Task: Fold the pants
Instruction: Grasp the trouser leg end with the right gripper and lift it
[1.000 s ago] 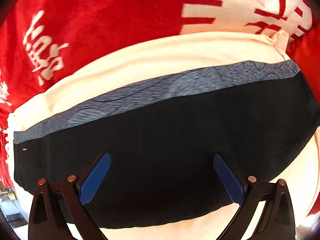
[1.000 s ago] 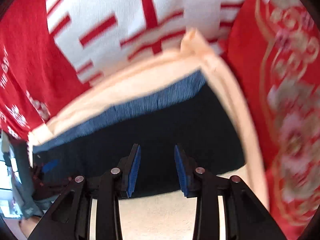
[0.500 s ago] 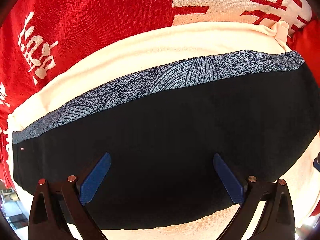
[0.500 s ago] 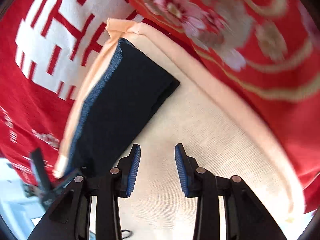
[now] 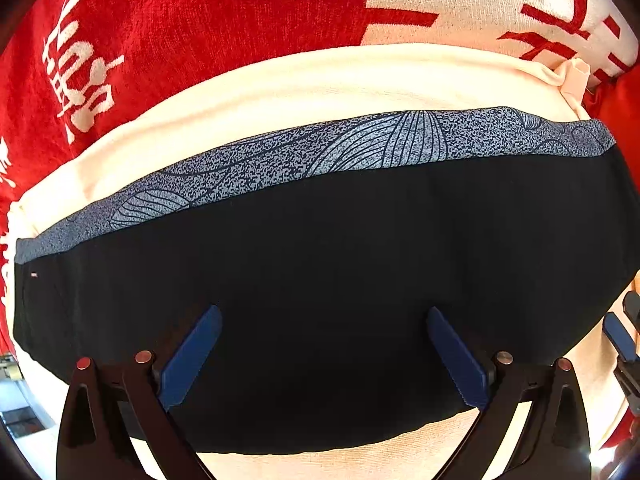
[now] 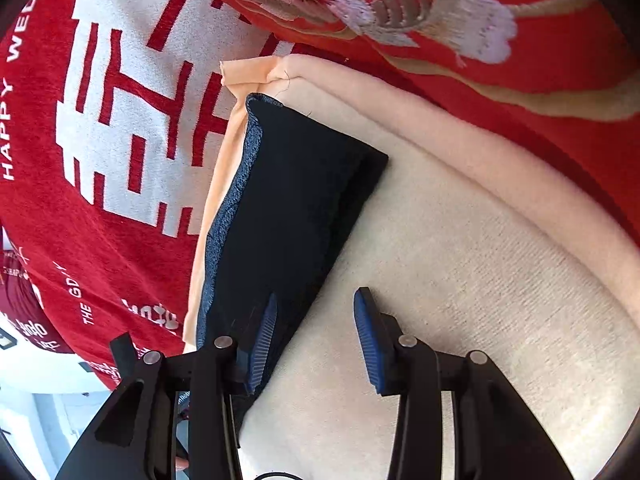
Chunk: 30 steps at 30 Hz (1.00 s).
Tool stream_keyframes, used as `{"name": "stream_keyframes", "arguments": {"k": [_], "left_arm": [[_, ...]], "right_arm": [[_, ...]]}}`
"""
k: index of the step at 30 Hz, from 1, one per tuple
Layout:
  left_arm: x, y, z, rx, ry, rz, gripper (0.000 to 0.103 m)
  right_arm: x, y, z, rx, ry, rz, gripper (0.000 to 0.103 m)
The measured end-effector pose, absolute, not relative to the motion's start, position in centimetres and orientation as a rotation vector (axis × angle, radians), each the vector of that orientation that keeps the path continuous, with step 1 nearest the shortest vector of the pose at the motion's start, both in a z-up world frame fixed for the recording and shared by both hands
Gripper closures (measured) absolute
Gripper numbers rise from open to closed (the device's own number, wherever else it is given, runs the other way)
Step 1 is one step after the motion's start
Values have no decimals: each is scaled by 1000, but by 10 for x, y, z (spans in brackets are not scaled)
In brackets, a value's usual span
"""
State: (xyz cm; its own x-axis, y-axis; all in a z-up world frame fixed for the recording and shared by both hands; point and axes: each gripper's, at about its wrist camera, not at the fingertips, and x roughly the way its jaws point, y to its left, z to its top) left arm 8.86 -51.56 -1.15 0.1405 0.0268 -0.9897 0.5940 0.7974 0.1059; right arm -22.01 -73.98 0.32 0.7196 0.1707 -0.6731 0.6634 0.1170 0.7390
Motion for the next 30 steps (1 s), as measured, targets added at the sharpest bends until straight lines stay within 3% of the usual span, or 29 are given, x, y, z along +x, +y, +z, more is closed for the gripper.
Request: {"name": "stream_keyframes", "arguments": {"k": [10,14,18,19,20,21,22,30], "left_arm": [[88,-515,-13,561,1381,-447,0],[84,-517,-12,562,1376,-448,0],[69,-521,-8,560,1380,-446,0],[65,-522,-6,561,1379,-447,0],[60,-525,-4,562,1378,-448,0],[58,-526,-3,561,1378,-447,0],[57,-527,-3,560,1378,-446,0],[57,-523,-4,538,1388,-451,0]], "right_arm": [[-200,-749,-6,1430,602,-409,58],[-186,-752,-5,1409,575,-408,51],[-172,-762,-9,1477,575,-398,51],[-171,-764,-10,1491,587,-394,56],[-169,-766,-10,1501,629,-401,72],[-169,-767,-10,1498,655,-407,82],[-170,-767,-9,1495,675,-404,87],[-161,-761,20,1378,718,-367,88]]}}
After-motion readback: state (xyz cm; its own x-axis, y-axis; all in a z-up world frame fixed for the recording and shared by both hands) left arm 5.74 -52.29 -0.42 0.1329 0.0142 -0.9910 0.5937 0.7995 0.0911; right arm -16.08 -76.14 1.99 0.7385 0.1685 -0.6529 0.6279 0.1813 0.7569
